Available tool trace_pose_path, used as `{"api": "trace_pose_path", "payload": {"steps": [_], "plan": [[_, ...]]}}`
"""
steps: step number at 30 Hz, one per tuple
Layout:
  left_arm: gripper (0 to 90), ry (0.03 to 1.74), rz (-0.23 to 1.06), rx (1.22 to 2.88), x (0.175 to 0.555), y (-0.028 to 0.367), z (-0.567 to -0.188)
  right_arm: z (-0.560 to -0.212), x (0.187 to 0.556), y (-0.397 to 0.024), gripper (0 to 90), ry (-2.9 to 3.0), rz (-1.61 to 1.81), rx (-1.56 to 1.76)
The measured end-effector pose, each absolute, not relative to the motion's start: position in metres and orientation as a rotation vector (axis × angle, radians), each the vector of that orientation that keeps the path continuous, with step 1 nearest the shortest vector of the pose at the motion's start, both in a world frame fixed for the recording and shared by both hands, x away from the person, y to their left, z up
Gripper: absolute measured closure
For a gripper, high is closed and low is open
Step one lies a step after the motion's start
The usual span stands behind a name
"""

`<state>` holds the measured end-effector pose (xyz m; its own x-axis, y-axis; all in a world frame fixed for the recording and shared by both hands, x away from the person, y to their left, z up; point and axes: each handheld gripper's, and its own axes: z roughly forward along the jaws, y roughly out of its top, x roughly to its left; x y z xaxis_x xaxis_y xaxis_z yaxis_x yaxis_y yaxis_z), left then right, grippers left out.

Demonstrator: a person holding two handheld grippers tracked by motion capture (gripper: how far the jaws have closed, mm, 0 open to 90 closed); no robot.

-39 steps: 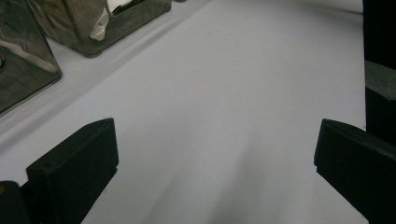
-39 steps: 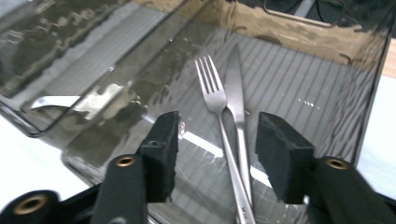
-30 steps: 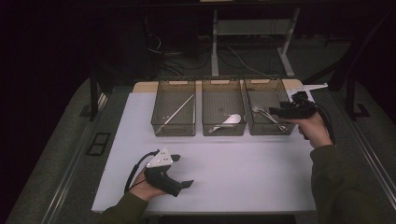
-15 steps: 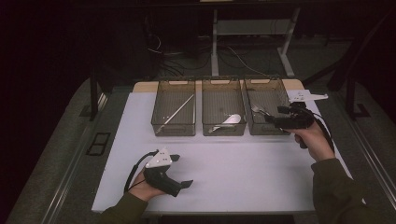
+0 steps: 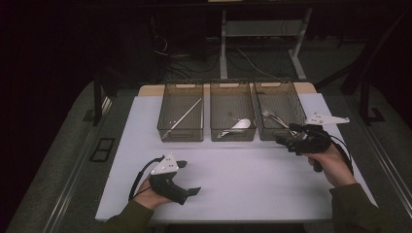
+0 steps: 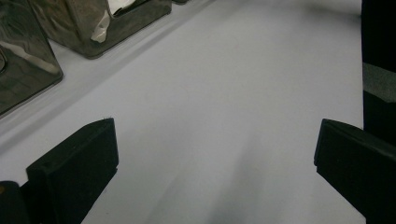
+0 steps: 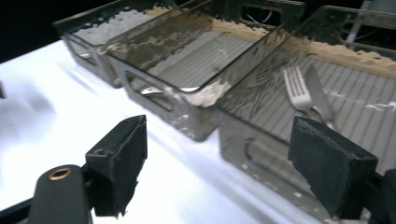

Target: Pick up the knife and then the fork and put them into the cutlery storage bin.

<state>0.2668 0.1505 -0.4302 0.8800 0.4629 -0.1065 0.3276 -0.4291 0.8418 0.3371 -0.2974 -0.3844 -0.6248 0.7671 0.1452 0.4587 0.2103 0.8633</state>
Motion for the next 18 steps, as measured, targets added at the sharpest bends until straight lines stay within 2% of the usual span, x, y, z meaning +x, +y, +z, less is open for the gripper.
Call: {"api": "trace_pose_path", "payload": {"steps": [18], "plan": [[0.0, 0.567, 0.178, 2.057, 0.266, 0.151, -0.429, -0.401, 0.292, -0.297, 18.5, 2.187, 1.414, 1.084]]}}
